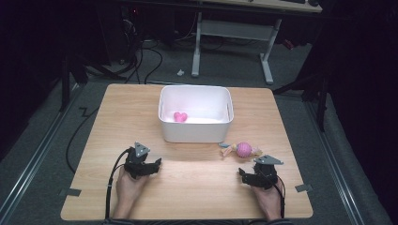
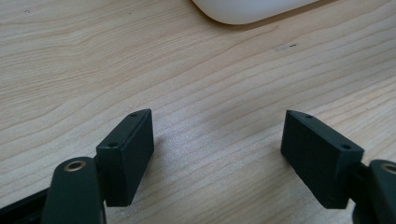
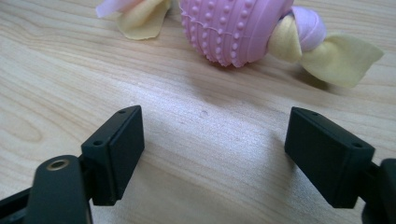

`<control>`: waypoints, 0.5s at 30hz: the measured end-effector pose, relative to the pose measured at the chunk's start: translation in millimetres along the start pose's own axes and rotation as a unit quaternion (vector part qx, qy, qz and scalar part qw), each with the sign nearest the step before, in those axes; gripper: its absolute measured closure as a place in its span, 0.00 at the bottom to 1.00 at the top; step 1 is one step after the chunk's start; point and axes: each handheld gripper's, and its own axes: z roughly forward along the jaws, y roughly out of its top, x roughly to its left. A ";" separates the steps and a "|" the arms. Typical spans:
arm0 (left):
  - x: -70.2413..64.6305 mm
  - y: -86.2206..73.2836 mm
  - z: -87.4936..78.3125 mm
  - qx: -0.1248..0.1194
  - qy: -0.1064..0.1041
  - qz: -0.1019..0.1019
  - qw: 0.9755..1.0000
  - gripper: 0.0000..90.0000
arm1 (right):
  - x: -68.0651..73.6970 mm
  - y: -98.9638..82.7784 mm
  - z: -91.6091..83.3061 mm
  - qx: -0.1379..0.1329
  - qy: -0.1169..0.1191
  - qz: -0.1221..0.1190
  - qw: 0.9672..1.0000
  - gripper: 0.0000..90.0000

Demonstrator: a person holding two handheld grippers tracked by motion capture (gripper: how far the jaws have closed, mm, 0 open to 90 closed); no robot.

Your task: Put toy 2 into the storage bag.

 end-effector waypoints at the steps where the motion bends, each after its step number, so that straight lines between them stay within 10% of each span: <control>1: 0.0 0.0 0.0 0.000 0.000 0.000 1.000 0.28 | 0.2 0.2 -2.1 -0.006 0.000 -0.002 1.000 0.25; 15: -0.2 -0.2 -0.2 0.000 0.001 0.000 1.000 0.28 | -4.4 31.8 -20.8 -0.047 0.009 -0.021 0.999 0.27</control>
